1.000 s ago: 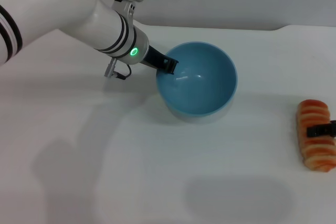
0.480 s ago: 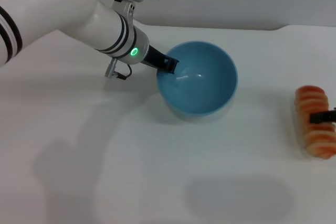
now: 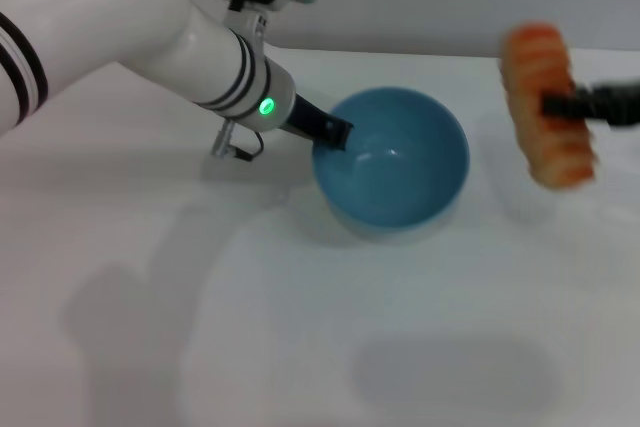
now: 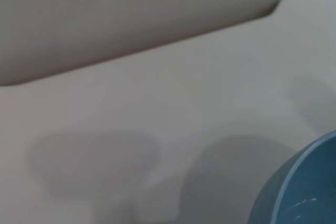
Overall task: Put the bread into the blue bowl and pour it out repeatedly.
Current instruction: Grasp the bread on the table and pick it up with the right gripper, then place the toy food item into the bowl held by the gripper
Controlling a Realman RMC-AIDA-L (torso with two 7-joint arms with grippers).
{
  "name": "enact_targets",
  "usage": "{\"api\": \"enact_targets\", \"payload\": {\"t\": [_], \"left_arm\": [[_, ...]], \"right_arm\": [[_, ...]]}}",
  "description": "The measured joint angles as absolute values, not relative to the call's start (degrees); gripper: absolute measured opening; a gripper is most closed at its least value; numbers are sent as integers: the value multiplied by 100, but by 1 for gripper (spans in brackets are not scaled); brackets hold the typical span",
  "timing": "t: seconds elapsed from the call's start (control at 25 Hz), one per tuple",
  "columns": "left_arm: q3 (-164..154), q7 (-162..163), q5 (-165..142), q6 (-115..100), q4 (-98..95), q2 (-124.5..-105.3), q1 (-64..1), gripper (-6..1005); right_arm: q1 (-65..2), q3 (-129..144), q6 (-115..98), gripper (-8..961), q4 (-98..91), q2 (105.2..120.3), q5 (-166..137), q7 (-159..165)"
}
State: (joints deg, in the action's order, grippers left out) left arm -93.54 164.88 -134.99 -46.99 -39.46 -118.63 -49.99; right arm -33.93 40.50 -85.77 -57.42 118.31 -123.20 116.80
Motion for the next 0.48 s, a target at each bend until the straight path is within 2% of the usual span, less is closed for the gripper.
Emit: {"api": "enact_targets", "payload": {"t": [0.48], "left_arm": [[-9690, 16488, -13145, -4671, -3976, -11872, -4907, 0]], "right_arm": [[-4053, 5034, -7426, 310, -4003, 11872, -11195, 10507]]}}
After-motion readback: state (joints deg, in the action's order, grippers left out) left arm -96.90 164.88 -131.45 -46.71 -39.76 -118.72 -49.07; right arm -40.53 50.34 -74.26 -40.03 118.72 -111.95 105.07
